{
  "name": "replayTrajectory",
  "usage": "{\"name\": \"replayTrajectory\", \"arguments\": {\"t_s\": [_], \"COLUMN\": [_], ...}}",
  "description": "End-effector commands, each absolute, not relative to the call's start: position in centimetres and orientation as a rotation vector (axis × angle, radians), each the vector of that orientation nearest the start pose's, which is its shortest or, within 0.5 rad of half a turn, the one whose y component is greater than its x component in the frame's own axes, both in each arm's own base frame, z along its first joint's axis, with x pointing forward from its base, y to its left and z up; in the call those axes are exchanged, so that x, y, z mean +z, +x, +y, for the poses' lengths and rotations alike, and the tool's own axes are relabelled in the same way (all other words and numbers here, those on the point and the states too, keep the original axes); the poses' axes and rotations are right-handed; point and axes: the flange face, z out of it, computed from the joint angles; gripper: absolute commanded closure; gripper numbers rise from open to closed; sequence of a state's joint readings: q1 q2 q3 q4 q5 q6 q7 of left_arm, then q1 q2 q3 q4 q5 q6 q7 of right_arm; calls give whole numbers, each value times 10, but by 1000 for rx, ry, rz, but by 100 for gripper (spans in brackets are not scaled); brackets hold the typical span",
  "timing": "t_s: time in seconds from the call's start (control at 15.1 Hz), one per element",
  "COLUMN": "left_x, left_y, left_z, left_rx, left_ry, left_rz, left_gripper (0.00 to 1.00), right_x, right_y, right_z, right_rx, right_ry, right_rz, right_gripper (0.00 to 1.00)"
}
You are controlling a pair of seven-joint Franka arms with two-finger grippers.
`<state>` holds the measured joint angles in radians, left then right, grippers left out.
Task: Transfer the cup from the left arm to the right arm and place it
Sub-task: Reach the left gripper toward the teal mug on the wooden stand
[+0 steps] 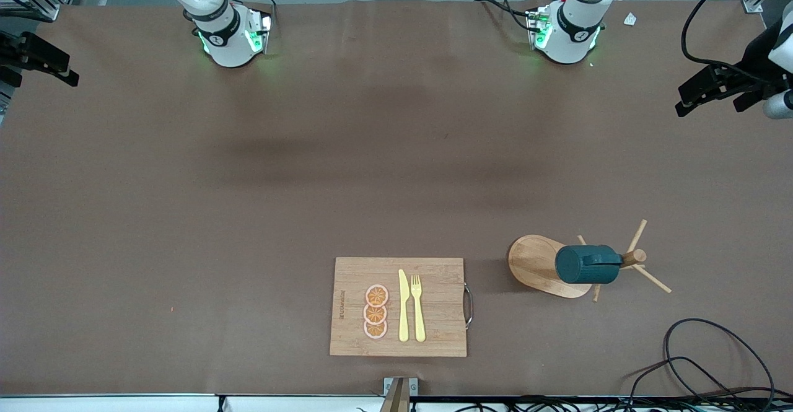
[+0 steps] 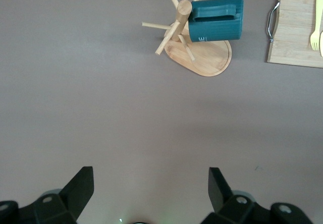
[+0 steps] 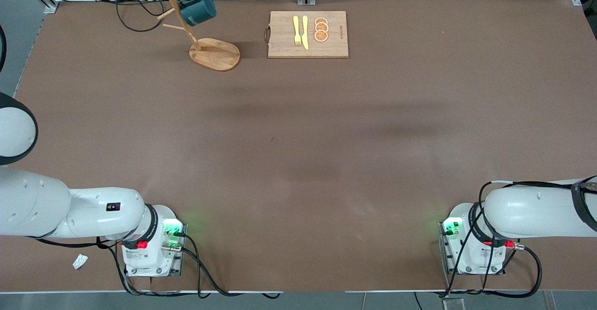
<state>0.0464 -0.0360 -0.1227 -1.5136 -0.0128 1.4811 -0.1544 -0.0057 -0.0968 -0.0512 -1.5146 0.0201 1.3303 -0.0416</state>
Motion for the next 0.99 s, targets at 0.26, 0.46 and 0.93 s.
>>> {"name": "replayTrajectory", "arguments": {"t_s": [0.26,0.46,0.93], "left_x": [668,639,594], "left_y": [551,579,630], "left_z": [-37,-12,-37], "left_rx": [-20,72,42], "left_ry": [-3140,-3328,-3260], "left_rz": [-107,-413,-1212], "left_gripper": [0,0,0], "right_x": [682,682,682], "right_y": [492,492,492], "right_z": [-24,-24,-25], "right_rx": [137,137,139], "right_ry": [-3110,-3110,-3110], "right_rz": [7,7,10], "right_gripper": [0,0,0]}}
